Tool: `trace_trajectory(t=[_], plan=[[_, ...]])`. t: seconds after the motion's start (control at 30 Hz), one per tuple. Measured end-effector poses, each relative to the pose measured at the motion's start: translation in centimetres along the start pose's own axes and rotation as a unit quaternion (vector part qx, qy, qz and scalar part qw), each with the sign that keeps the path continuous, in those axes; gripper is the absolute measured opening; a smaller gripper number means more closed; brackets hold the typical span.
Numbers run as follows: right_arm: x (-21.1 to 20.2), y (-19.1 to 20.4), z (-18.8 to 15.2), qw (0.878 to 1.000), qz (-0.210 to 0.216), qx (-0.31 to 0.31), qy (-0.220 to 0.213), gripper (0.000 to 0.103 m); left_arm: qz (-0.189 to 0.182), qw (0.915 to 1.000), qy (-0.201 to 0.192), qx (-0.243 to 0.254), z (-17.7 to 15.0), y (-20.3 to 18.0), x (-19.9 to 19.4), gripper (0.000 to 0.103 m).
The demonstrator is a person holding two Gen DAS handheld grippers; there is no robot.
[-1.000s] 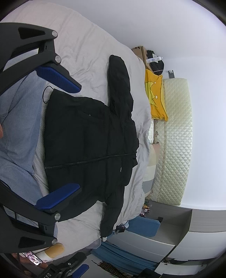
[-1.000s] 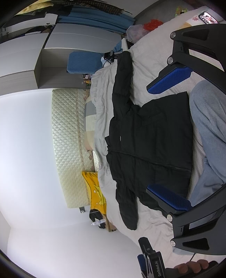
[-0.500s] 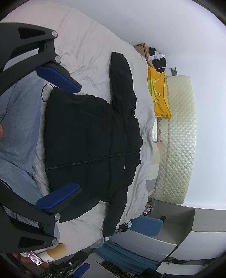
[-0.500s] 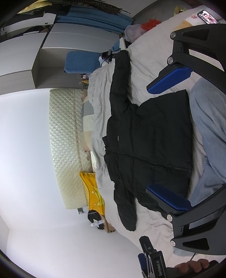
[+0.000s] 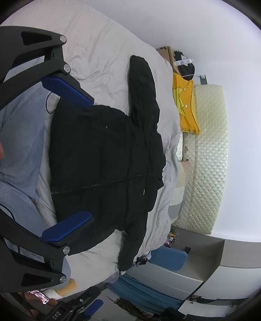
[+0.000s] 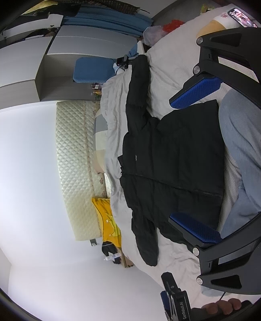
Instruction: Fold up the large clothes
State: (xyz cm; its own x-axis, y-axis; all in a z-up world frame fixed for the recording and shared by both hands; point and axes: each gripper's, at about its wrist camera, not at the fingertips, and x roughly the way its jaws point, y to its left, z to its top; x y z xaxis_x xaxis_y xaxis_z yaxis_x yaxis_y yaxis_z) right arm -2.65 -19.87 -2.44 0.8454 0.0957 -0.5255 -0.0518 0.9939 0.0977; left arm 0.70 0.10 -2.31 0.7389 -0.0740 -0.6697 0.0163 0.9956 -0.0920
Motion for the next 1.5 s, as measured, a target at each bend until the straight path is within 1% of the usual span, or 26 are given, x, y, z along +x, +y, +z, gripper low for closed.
trace_trajectory(t=[0.1, 0.2, 0.33, 0.4, 0.53, 0.67, 0.77, 0.87, 0.93, 1.0, 1.07, 1.13, 1.27, 1.37, 1.5], plan=[[0.2, -0.1, -0.2, 1.0, 0.004, 0.003, 0.002, 0.103, -0.006, 1.0, 0.001, -0.002, -0.1, -0.1, 0.6, 0.103], [1.0, -0.2, -0.4, 1.0, -0.001, -0.003, 0.007, 0.103, -0.013, 0.9999, 0.001, -0.004, -0.2, -0.1, 0.9, 0.103], [1.8, -0.4, -0.4, 1.0, -0.005, -0.005, 0.007, 0.103, -0.01, 1.0, 0.0, -0.001, -0.2, -0.4, 1.7, 0.103], [2.3, -0.8, -0.3, 1.0, -0.006, -0.007, 0.004, 0.103, -0.011, 0.9999, 0.0, 0.002, 0.1, -0.5, 2.3, 0.103], [3.9, -2.2, 0.1, 1.0, -0.025, -0.008, -0.003, 0.103, -0.017, 0.9997, -0.012, 0.016, 1.3, -0.8, 4.2, 0.103], [6.2, -5.2, 1.0, 0.999, -0.029, 0.018, -0.007, 0.103, -0.014, 0.999, -0.033, 0.026, 3.1, -1.4, 6.5, 0.103], [8.1, -7.3, 1.8, 0.999, -0.043, 0.025, -0.004, 0.103, -0.032, 0.9984, -0.034, 0.031, 4.9, -1.7, 8.4, 0.103], [10.0, -9.5, 2.8, 0.998, -0.059, 0.03, -0.003, 0.103, -0.025, 0.998, -0.047, 0.034, 6.1, -2.0, 10.2, 0.103], [11.3, -11.5, 3.4, 0.997, -0.064, 0.046, -0.011, 0.103, -0.016, 0.998, -0.047, 0.038, 6.1, -1.9, 11.3, 0.103], [12.3, -13.4, 4.1, 0.995, -0.076, 0.061, -0.019, 0.103, -0.019, 0.9982, -0.043, 0.036, 5.9, -1.6, 12.3, 0.103], [13.5, -15.6, 4.7, 0.992, -0.095, 0.068, -0.037, 0.103, -0.018, 0.9989, -0.035, 0.026, 5.8, -1.2, 13.4, 0.103], [14.8, -17.5, 5.0, 0.99, -0.117, 0.068, -0.044, 0.103, -0.021, 0.9993, -0.026, 0.014, 5.6, -0.6, 14.3, 0.103], [17.9, -21.9, 5.1, 0.986, -0.144, 0.076, -0.041, 0.103, -0.017, 0.9995, -0.026, 0.001, 5.9, 0.5, 15.2, 0.103], [20.1, -25.0, 4.7, 0.985, -0.143, 0.091, -0.042, 0.103, -0.015, 0.9993, -0.032, -0.006, 6.1, 1.0, 15.6, 0.103], [22.9, -29.1, 4.1, 0.983, -0.134, 0.126, -0.024, 0.103, -0.022, 0.9991, -0.031, -0.021, 6.6, 1.4, 16.5, 0.103]])
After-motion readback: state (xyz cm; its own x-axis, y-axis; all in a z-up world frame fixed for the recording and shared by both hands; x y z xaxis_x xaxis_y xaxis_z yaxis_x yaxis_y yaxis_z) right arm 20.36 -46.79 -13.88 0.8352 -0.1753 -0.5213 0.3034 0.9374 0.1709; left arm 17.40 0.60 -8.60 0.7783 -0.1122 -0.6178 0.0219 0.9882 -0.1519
